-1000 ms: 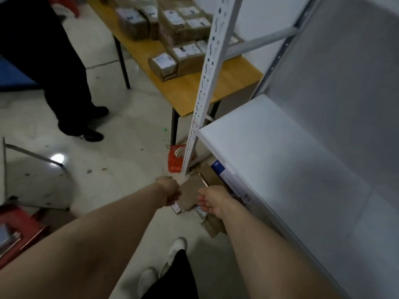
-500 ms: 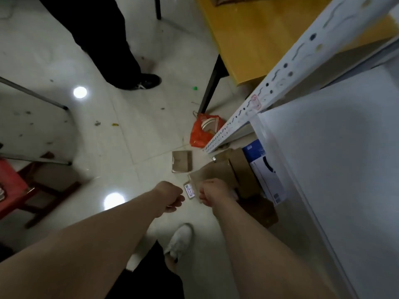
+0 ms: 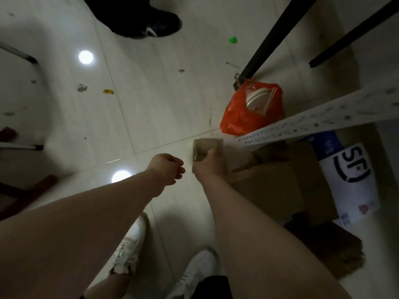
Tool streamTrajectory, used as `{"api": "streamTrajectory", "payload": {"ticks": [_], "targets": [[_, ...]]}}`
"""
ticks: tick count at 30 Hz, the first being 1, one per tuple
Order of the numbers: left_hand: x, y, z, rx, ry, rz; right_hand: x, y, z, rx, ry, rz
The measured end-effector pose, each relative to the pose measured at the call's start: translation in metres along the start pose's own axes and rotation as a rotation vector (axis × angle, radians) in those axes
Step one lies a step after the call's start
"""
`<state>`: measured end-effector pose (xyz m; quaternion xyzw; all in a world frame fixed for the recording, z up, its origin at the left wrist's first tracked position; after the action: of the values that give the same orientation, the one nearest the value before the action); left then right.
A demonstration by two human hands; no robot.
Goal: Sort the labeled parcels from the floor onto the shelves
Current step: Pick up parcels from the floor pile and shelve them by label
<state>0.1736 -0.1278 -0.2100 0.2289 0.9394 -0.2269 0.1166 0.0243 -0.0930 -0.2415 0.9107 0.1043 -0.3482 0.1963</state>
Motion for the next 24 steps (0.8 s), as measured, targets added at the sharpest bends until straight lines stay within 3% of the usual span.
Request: {"api": "streamTrajectory", "payload": {"ticks": [4,10,12,14,17,20,24], "targets": [[0.008,0.026,0.063,-0.033,0.010,-0.008,0.041,-0.018,0.057,0.059,-0.053,-0.204],[0.012,0.055,0.112,-0.111,0.088,0.014,0.080,-0.031,0.098,0.087,-0.133,-0.196],[0.008,0.055,0.110,-0.135,0.095,-0.025,0.083,-0.030,0.104,0.144,-0.018,0.019],[0.005,0.053,0.092,-0.207,0.135,-0.081,0.080,-0.024,0.087,0.245,0.252,0.380],[0.003,0.040,0.043,-0.267,0.304,-0.177,0.057,-0.006,0.024,0.266,0.551,0.662],[-0.008,0.013,-0.013,-0.160,0.382,-0.278,0.025,-0.001,-0.041,0.279,0.682,0.830],[-0.055,-0.023,-0.081,-0.001,0.244,-0.155,-0.048,-0.006,-0.122,0.425,0.670,0.836]]}}
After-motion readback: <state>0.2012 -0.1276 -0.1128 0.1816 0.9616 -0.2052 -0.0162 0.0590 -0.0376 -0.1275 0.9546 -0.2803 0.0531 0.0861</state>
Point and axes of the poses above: each hand's wrist, its own z-axis towards the middle knuckle, its own x-axis out of the palm, y = z × x, the point moved 7 cm from there along z, towards the middle knuckle, and after that the axes turned 8 degrees about -y, right-handed, at the moved point
